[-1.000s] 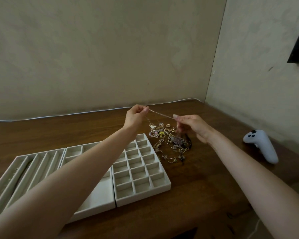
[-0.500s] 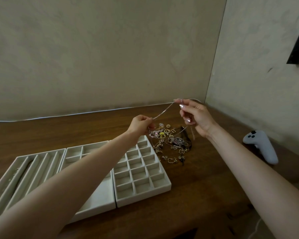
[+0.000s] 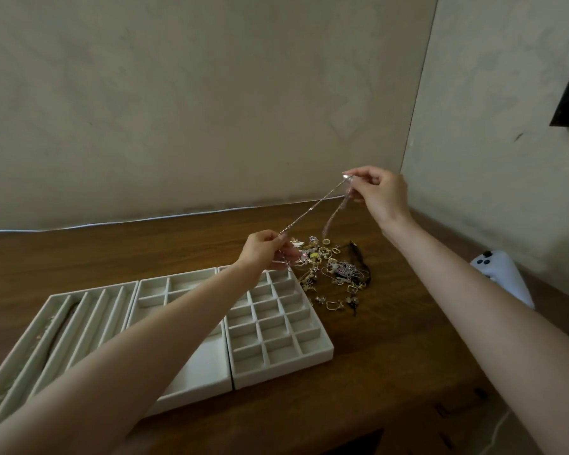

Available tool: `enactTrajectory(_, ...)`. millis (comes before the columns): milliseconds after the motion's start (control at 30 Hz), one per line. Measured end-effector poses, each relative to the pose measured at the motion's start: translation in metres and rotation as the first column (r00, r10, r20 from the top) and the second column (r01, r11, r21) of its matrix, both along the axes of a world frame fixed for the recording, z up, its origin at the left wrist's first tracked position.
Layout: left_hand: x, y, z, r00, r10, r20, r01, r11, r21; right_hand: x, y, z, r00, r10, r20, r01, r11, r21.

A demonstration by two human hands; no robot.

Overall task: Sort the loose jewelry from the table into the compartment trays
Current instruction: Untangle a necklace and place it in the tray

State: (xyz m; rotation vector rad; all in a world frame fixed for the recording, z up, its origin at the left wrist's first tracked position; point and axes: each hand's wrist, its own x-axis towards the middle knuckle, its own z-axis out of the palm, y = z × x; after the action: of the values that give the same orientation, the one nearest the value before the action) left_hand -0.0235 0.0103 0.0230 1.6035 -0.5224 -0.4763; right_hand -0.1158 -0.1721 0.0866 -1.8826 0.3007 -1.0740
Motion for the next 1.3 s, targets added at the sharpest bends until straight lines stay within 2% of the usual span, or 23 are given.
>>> enactTrajectory(300,0.003,0.023,0.004,0.995,0.046,0.088,-0.052,0.996,0.073,0.005,0.037,0.029,0.982,0.189,-0.003,-0.186,0.969,0.162)
enactTrajectory(433,0.004,0.039,0.007,0.992,0.097,0.084,-0.103,0.992,0.069,0.008,0.054,0.045,0.985,0.172,0.023,-0.173,0.98,0.099)
enactTrajectory(600,0.003,0.059,0.005,0.962,0.044,0.269,-0.096,0.978,0.183,0.017,0.081,0.061,0.97,0.232,0.069,-0.234,0.972,0.024)
enactTrajectory(733,0.002,0.075,0.009,0.889,-0.038,0.457,-0.125,0.938,0.322,0.028,0.106,0.069,0.946,0.305,0.111,-0.31,0.95,0.04)
enactTrajectory(833,0.001,0.088,0.011,0.897,-0.03,0.442,-0.095,0.962,0.257,0.033,0.124,0.073,0.932,0.349,0.096,-0.352,0.936,0.018)
enactTrajectory(967,-0.006,0.108,0.023,0.945,-0.042,0.324,0.027,0.998,0.051,0.037,0.149,0.075,0.918,0.392,0.061,-0.391,0.92,-0.029)
enactTrajectory(1167,-0.015,0.138,0.034,0.937,-0.147,0.318,0.155,0.988,-0.001,0.043,0.184,0.08,0.911,0.411,0.039,-0.408,0.911,-0.068)
enactTrajectory(1300,-0.016,0.158,0.029,0.926,-0.077,0.371,0.078,0.997,0.011,0.051,0.202,0.079,0.925,0.38,0.014,-0.377,0.922,-0.092)
